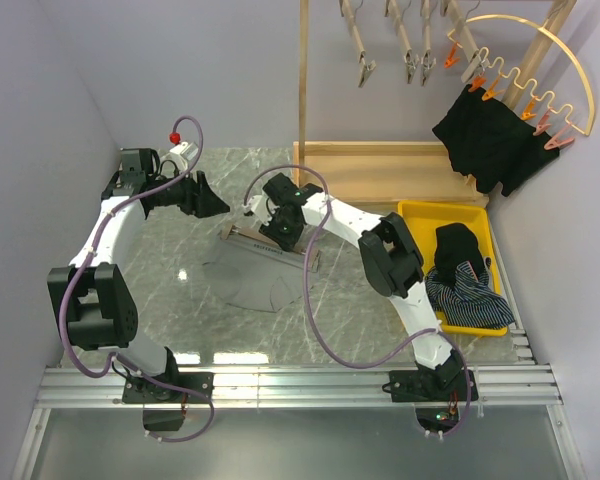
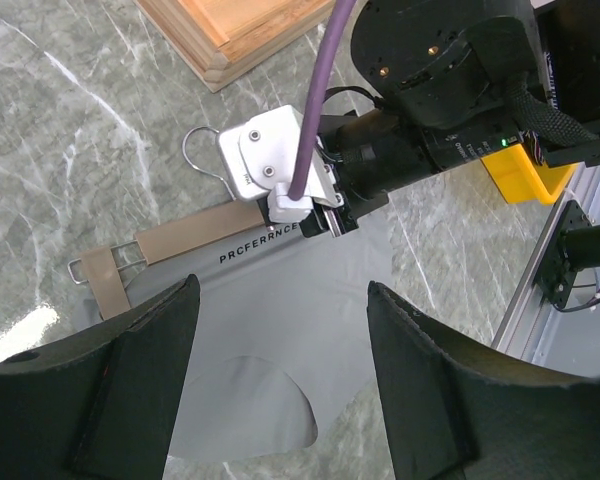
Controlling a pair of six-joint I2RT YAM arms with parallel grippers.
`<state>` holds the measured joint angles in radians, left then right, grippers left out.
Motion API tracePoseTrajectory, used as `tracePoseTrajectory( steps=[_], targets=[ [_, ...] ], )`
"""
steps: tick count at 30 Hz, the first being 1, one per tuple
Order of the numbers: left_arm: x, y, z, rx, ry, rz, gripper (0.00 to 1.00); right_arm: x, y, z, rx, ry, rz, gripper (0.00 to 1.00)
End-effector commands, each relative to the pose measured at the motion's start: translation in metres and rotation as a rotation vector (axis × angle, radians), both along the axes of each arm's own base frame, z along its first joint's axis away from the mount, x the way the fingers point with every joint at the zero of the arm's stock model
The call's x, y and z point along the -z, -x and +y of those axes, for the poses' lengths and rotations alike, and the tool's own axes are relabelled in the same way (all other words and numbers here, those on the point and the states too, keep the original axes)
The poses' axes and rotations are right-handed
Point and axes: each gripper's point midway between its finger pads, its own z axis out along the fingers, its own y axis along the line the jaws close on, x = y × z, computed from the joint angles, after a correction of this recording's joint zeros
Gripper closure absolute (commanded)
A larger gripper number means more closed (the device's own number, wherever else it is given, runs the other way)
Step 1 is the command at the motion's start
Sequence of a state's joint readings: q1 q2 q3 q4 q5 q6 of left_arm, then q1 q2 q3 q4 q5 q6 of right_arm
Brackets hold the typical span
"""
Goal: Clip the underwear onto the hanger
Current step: Pick up the hanger at the center of the board.
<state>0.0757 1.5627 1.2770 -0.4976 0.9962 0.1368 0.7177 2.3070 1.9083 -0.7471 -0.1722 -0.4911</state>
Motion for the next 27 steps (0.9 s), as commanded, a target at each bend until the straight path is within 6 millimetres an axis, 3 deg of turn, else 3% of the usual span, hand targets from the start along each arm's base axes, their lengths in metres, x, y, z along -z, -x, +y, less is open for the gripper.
tracePoseTrajectory(
  steps=[1, 8, 13, 16, 22, 25, 26, 27],
  targets=[
    [-0.015, -0.007, 0.003, -0.016, 0.000, -0.042, 0.27, 0.042, 0.020, -0.023, 0.006, 0.142, 0.112, 0.63],
    [-0.014, -0.023, 0.007, -0.090, 0.006, 0.014, 0.25, 0.048, 0.026, -0.030, -0.012, 0.210, 0.102, 0.63],
    [-0.014, -0.024, 0.009, -0.099, -0.005, 0.001, 0.24, 0.050, 0.034, -0.036, -0.022, 0.234, 0.123, 0.64],
    [-0.013, -0.022, 0.009, -0.097, -0.002, 0.006, 0.24, 0.050, 0.034, -0.038, -0.014, 0.241, 0.124, 0.55],
    [-0.015, -0.020, 0.009, -0.096, -0.009, 0.000, 0.24, 0.051, 0.030, -0.036, -0.008, 0.252, 0.125, 0.54],
    [-0.016, -0.020, 0.009, -0.096, -0.010, -0.005, 0.24, 0.051, 0.029, -0.036, -0.011, 0.253, 0.117, 0.66],
    [-0.017, -0.020, 0.009, -0.097, -0.010, -0.006, 0.24, 0.052, 0.031, -0.037, -0.015, 0.251, 0.121, 0.79],
    [-0.015, -0.020, 0.009, -0.096, -0.009, -0.002, 0.24, 0.048, 0.030, -0.037, -0.016, 0.246, 0.115, 0.86]
  ],
)
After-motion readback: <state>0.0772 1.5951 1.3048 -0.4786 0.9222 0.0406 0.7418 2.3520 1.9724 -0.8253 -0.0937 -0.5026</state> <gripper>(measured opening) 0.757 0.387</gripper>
